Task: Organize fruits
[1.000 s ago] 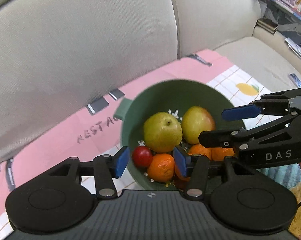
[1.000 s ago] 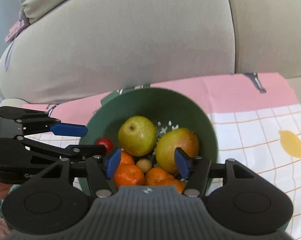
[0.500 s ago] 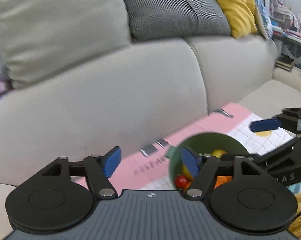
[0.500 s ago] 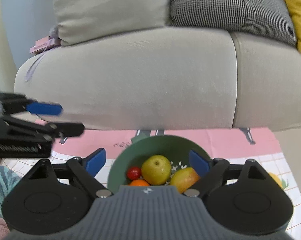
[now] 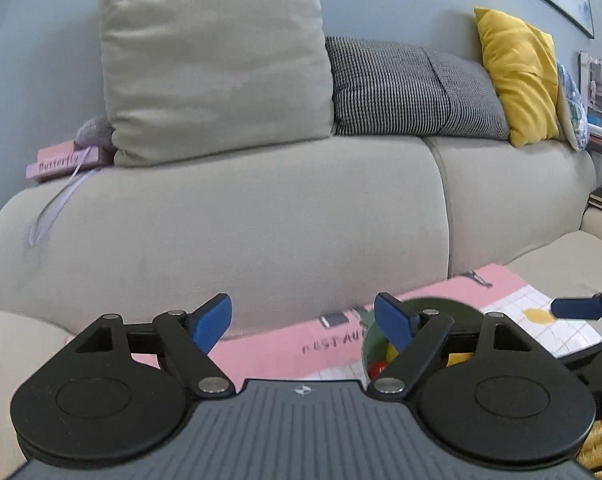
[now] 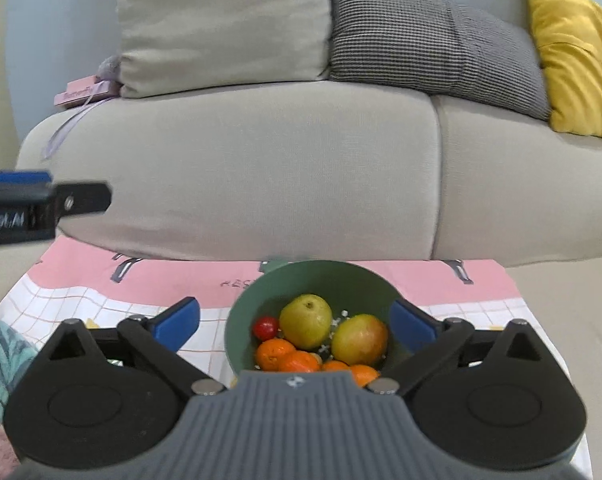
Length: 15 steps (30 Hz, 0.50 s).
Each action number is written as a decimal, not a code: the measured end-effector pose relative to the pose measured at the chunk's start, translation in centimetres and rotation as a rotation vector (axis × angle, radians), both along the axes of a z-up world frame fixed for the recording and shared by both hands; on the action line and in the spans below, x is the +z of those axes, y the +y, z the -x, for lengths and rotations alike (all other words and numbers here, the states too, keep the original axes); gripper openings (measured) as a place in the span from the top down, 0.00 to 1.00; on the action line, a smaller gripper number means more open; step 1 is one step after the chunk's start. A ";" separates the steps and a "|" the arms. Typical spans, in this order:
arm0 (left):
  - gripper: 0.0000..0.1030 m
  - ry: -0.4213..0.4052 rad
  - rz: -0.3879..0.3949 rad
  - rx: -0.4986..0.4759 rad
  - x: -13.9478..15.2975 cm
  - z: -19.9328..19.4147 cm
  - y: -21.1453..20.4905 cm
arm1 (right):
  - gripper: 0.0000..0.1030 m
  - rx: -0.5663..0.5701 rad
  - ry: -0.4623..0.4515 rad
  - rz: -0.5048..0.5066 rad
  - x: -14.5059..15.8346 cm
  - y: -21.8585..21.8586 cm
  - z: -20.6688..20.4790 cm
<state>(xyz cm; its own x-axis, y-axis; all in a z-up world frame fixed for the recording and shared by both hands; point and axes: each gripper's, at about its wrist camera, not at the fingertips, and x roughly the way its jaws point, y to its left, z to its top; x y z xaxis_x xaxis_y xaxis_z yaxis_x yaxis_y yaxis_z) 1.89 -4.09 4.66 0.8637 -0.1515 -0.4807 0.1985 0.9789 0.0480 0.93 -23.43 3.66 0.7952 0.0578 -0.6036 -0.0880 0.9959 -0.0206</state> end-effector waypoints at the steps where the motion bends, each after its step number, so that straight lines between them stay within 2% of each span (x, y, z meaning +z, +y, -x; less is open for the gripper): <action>1: 0.08 0.005 0.001 0.003 -0.1 0.3 0.1 | 0.04 -0.009 -0.008 0.007 -0.1 0.3 0.3; 6: 0.08 0.047 0.019 0.022 -1.2 1.2 0.6 | 0.04 -0.034 -0.039 0.066 -0.8 1.2 1.5; 11: 0.08 0.096 -0.071 0.053 -2.4 1.1 0.2 | 0.04 -0.018 -0.029 0.089 -1.7 1.6 1.8; 15: 0.08 0.131 -0.076 0.053 -3.5 1.3 0.1 | 0.04 -0.012 0.004 0.077 -2.4 1.5 1.4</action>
